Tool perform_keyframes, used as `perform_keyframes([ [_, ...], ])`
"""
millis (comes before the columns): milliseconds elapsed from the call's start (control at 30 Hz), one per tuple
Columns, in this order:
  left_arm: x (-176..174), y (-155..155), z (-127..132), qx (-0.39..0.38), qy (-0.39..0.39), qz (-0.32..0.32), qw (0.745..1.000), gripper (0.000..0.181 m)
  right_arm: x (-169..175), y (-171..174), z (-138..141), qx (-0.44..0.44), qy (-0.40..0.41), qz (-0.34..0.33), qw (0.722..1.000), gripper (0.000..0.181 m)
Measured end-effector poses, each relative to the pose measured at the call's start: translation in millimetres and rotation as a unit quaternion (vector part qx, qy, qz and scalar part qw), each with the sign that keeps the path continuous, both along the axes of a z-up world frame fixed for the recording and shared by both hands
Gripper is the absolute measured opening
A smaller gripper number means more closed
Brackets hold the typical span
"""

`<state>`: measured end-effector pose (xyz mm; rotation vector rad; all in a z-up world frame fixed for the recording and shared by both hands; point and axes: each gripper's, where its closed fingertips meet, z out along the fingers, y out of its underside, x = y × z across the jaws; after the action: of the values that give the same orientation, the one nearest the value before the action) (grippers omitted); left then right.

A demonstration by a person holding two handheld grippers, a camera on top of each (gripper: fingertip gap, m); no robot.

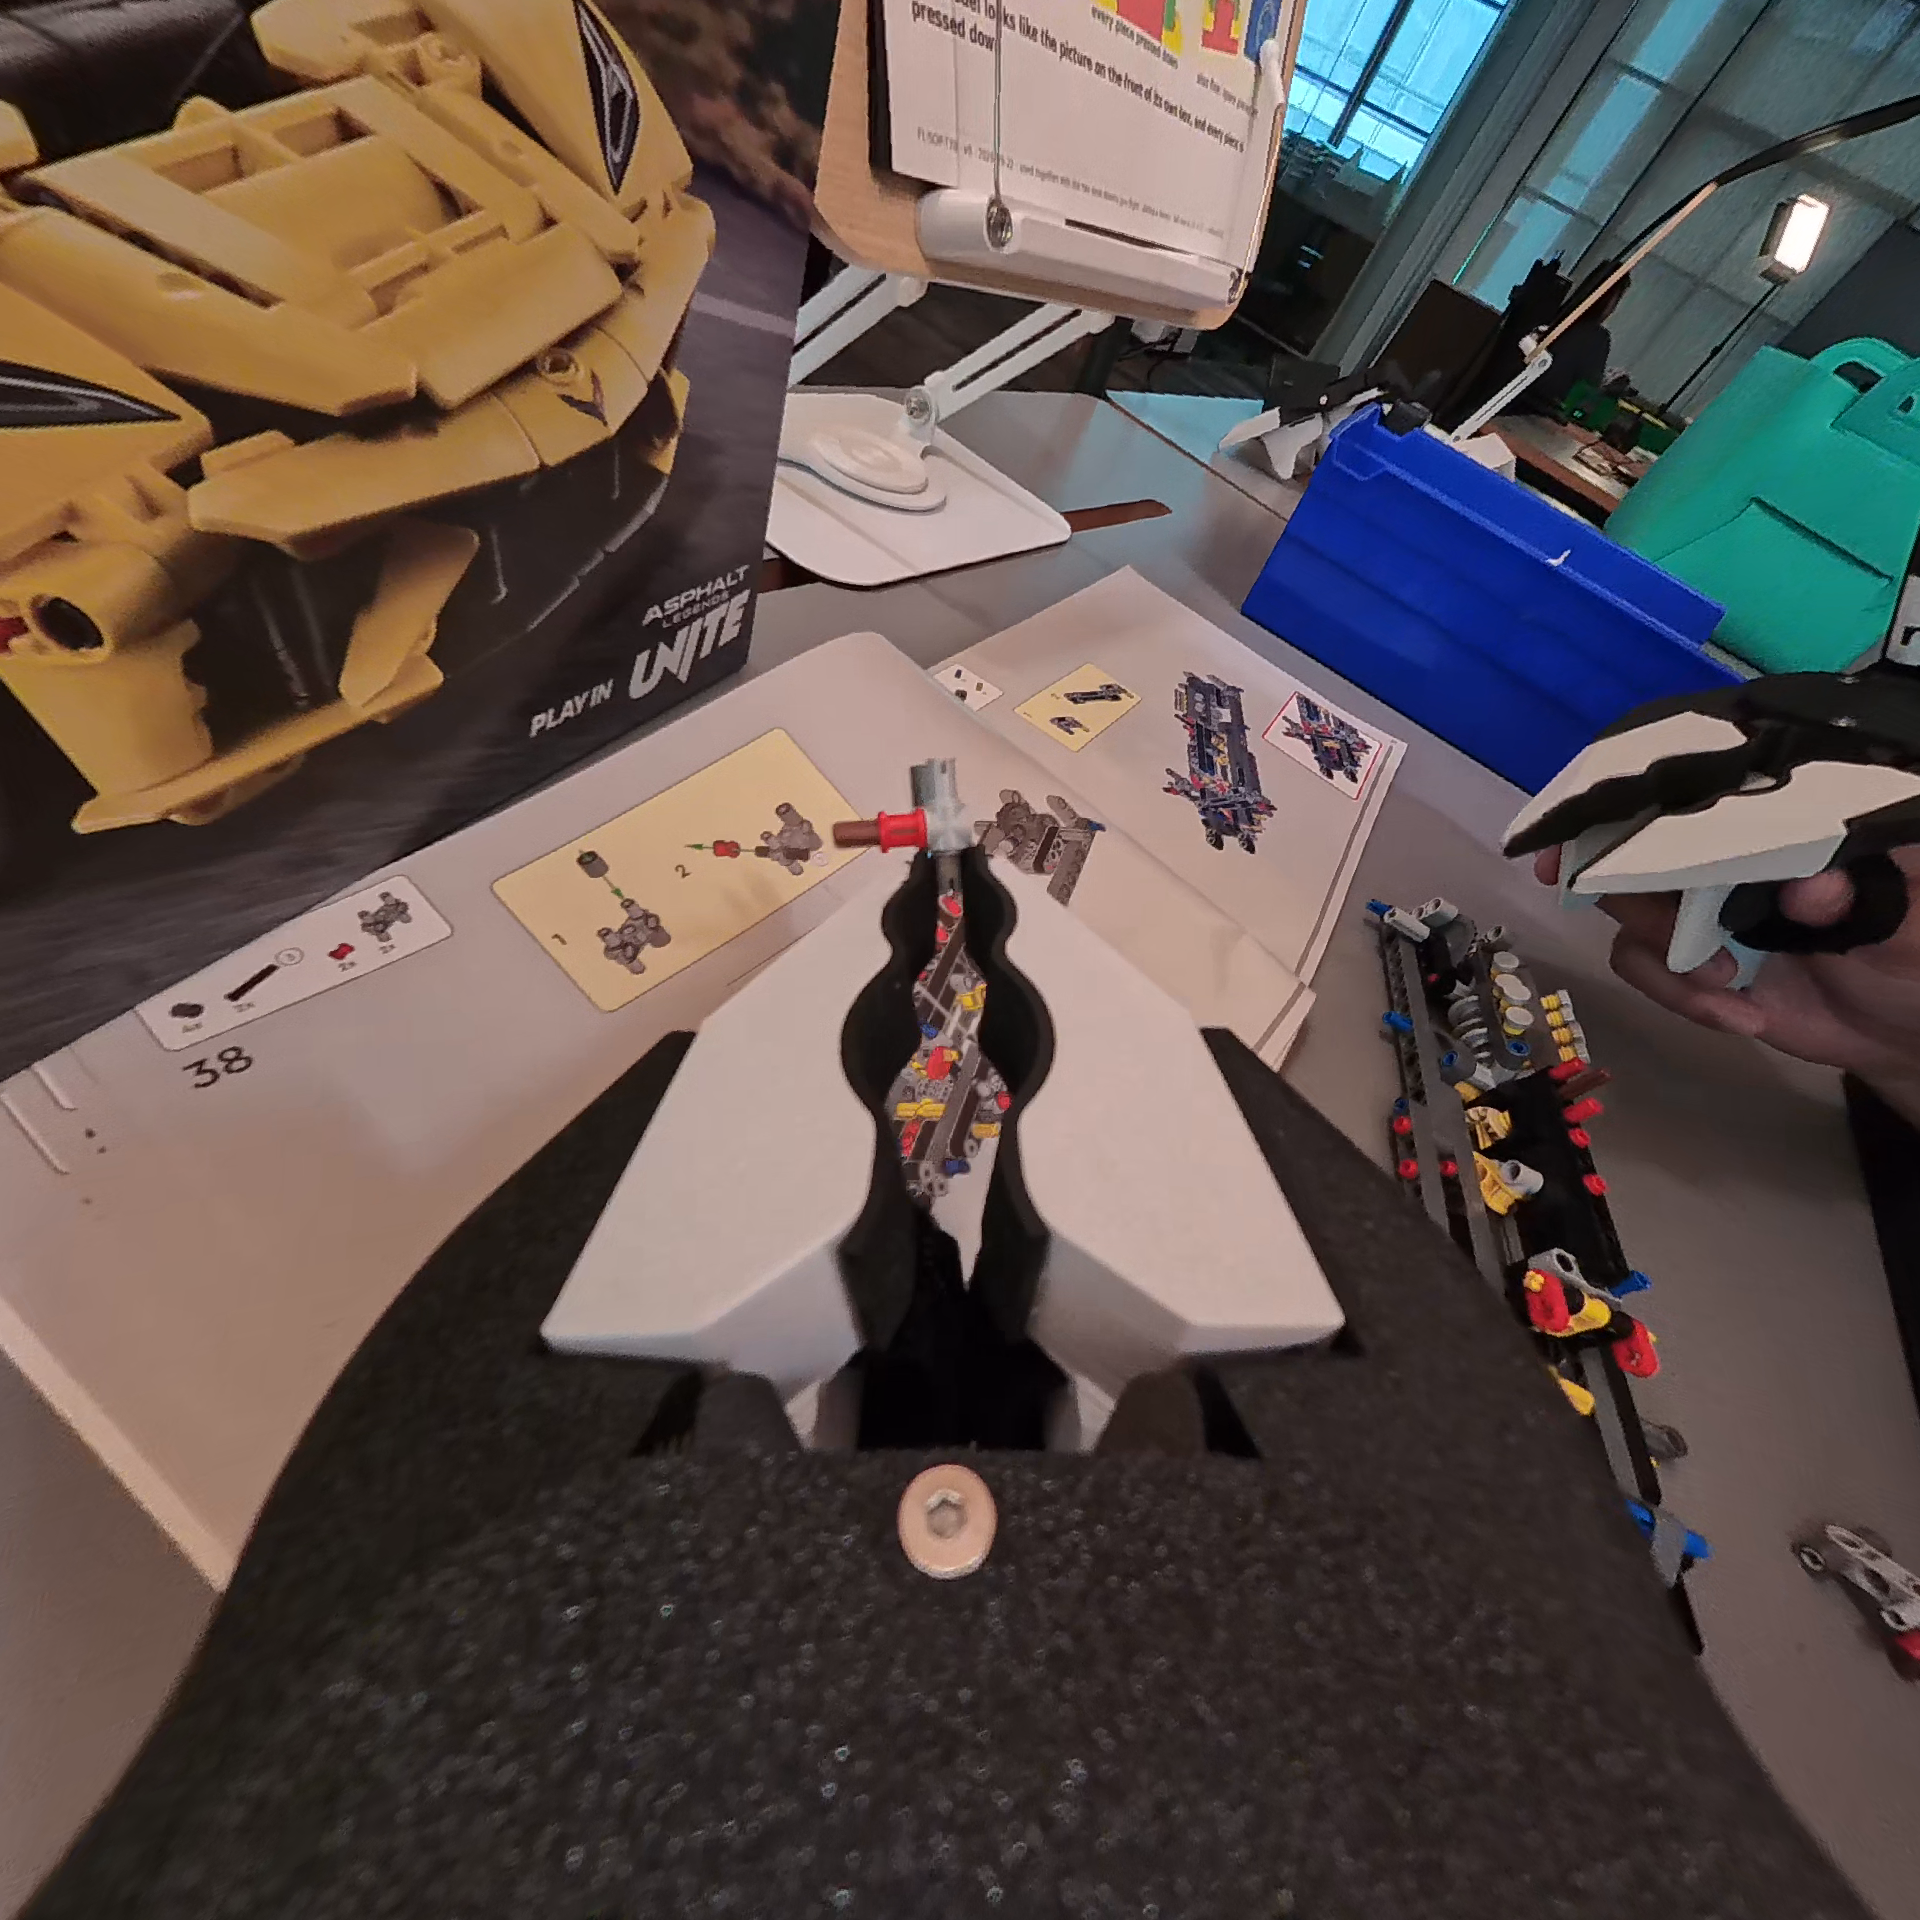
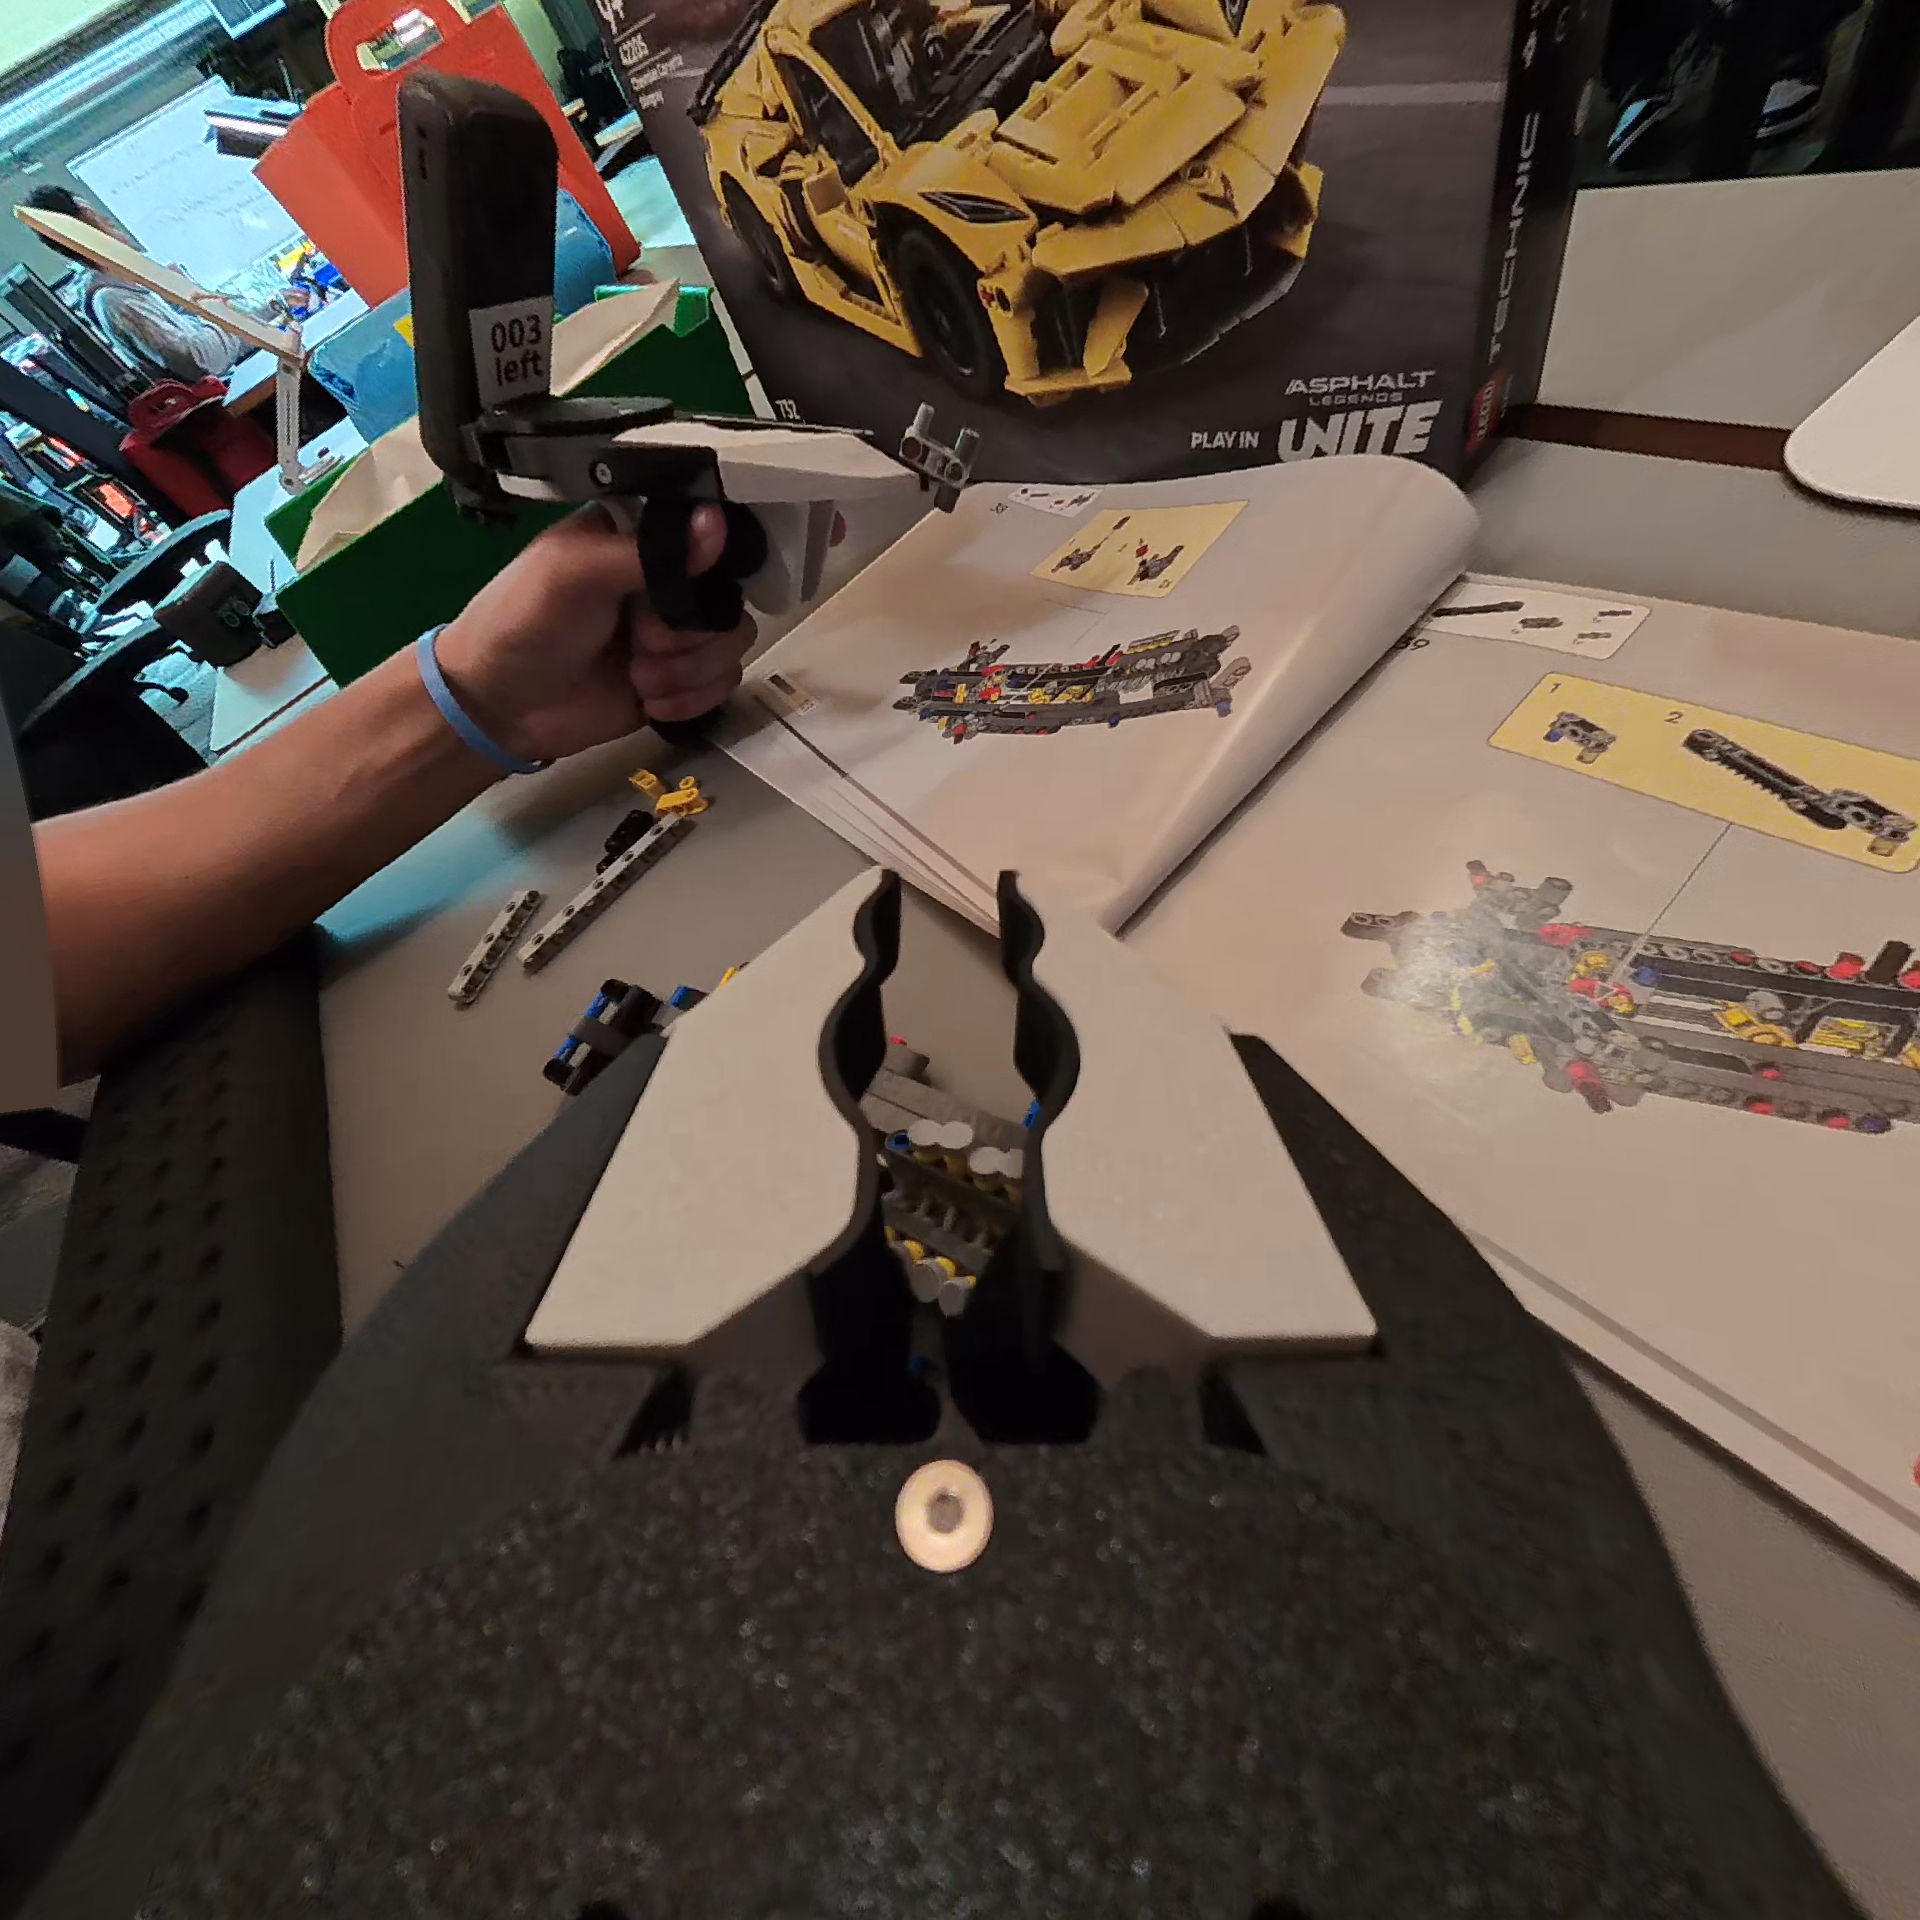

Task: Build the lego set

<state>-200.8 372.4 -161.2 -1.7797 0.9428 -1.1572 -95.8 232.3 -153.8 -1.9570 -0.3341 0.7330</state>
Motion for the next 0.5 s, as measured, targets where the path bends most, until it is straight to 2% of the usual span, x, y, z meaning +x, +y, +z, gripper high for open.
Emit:
perform_keyframes([
  [167,3,-8,13,0.018,-0.009,-0.008,1.000,0.003,-12,-5,3,0.022,-0.023,0.026,0.999,0.017],
  [200,4,-10,15,0.021,-0.010,-0.011,1.000,0.003,-24,-13,8,0.032,-0.015,0.063,0.997,0.017],
  [267,5,-15,21,0.026,-0.013,-0.019,0.999,0.003,-65,-53,22,0.032,0.029,0.219,0.975,0.016],
  [300,6,-17,24,0.031,-0.013,-0.021,0.999,0.003,-86,-85,23,0.013,0.040,0.318,0.947,0.025],
  [333,7,-20,26,0.036,-0.013,-0.023,0.999,0.003,-100,-114,13,-0.010,0.019,0.396,0.918,0.024],
  [433,11,-28,29,0.050,-0.006,-0.032,0.998,0.003,-121,-153,-34,-0.044,-0.092,0.474,0.875,0.021],
  [500,14,-33,29,0.063,0.000,-0.040,0.997,0.003,-125,-162,-49,-0.068,-0.130,0.490,0.859,0.024],
])
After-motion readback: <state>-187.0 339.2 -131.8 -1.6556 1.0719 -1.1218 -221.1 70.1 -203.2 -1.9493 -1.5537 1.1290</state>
